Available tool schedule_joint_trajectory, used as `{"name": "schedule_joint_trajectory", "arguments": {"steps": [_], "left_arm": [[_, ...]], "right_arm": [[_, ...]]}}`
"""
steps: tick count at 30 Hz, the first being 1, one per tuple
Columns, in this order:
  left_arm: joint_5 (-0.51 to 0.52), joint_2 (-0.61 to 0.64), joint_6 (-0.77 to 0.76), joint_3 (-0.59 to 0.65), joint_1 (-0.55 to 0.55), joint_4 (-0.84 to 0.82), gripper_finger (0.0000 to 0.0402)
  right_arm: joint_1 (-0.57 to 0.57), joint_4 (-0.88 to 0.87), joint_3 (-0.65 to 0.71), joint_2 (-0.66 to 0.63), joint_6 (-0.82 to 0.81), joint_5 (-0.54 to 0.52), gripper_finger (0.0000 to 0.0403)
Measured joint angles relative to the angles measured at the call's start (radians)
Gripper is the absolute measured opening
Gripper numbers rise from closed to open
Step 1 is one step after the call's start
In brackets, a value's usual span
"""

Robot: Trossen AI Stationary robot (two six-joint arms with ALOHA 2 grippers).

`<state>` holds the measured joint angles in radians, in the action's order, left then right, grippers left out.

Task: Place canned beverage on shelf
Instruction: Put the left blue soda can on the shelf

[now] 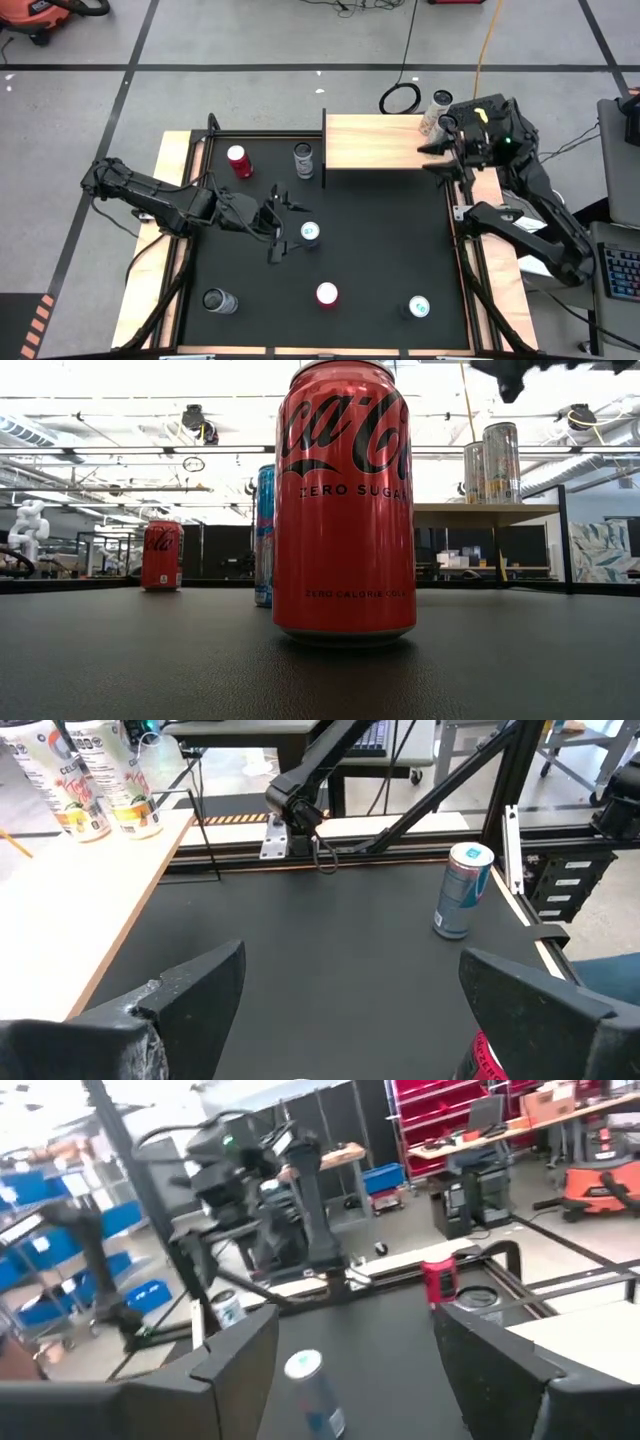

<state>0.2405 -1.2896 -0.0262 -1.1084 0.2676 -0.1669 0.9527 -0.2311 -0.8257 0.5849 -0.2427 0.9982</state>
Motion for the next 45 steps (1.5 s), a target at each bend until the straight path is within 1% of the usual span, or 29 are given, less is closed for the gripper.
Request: {"name": "schedule_joint_trajectory", "arguments": {"steps": [2, 5, 9, 12, 16, 20, 31, 38, 45], "left_arm": [[0.0, 0.0, 0.026, 0.0, 0.0, 0.0, 0.0371], [0.0, 0.0, 0.041, 0.0, 0.0, 0.0, 0.0371], [0.0, 0.0, 0.042, 0.0, -0.002, 0.0, 0.0371], [0.0, 0.0, 0.043, 0.0, -0.002, 0.0, 0.0371], [0.0, 0.0, 0.087, 0.0, -0.002, 0.0, 0.0371], [0.0, 0.0, 0.092, 0.0, -0.002, 0.0, 0.0371], [0.0, 0.0, 0.092, 0.0, -0.002, -0.009, 0.0371], [0.0, 0.0, 0.092, 0.0, -0.002, -0.009, 0.0371], [0.0, 0.0, 0.089, 0.0, -0.002, -0.008, 0.0371]], "right_arm": [[-0.001, 0.06, 0.0, 0.035, -0.039, 0.01, 0.0253], [-0.019, 0.144, 0.0, 0.087, -0.084, 0.052, 0.0253], [-0.067, 0.221, 0.0, 0.154, -0.111, 0.054, 0.0253], [-0.125, 0.244, 0.0, 0.201, -0.112, 0.061, 0.0253], [-0.213, 0.271, 0.0, 0.237, -0.129, 0.129, 0.0253], [-0.318, 0.273, 0.0, 0.234, -0.138, 0.12, 0.0253], [-0.625, 0.266, 0.0, 0.225, -0.139, -0.085, 0.0253], [-0.816, 0.267, 0.0, 0.244, -0.134, -0.326, 0.0253], [-0.962, 0.265, 0.0, 0.317, -0.112, -0.522, 0.0253]]}}
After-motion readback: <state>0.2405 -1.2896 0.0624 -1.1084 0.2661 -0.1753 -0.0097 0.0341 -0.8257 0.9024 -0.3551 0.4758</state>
